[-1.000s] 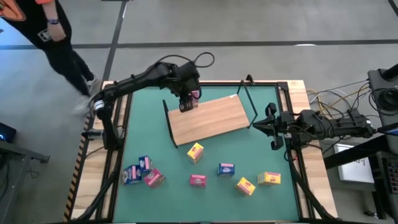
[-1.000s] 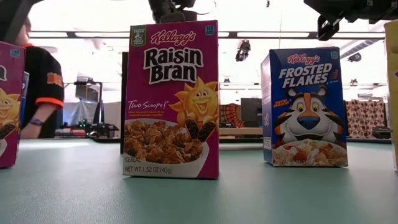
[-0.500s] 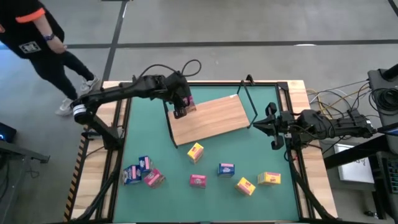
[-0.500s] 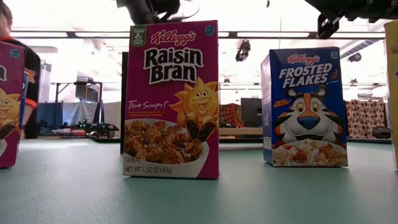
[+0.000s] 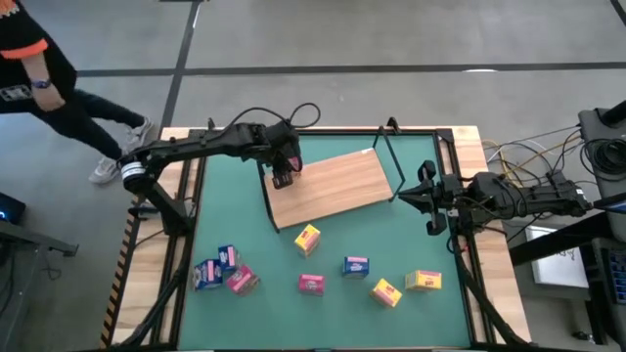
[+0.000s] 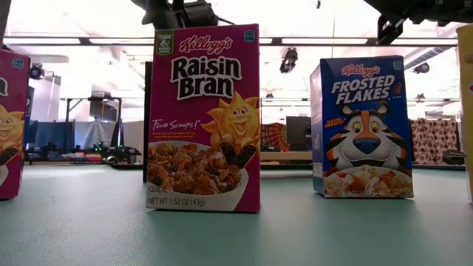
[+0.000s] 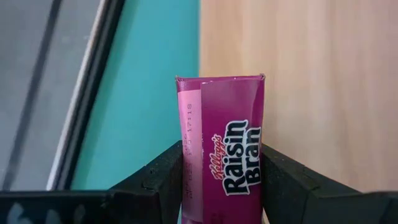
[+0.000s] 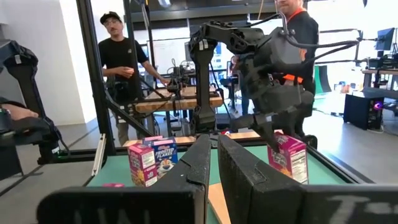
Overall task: Stack cereal on shelf
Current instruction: Put the top pink cereal box on the shelf
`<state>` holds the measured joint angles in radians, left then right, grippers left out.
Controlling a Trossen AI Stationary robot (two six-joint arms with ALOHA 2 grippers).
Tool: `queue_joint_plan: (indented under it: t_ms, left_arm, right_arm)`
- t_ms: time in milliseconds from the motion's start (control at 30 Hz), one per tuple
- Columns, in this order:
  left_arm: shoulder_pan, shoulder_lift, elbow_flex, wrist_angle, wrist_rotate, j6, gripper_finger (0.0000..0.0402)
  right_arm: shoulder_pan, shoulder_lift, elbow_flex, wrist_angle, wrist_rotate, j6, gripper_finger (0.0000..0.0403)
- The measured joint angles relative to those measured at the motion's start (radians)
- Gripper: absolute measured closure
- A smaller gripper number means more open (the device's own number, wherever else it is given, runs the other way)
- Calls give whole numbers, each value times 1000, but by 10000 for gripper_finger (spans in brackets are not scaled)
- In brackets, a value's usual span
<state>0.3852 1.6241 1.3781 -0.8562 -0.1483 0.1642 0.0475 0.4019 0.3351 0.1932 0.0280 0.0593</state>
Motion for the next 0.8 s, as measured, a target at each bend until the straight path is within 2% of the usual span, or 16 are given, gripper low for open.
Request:
queue_joint_plan:
  t_ms: [267,467,800]
  left_arm:
    - [26,-1,1,-42,3,6,244]
    - [46,-3,2,-88,80,-5,244]
    - [56,-3,14,-121,82,-8,244]
  right_arm:
    - [0,0,0,0,0,-6,380]
    - [0,0,0,0,0,-8,380]
    - [0,0,0,0,0,-8,380]
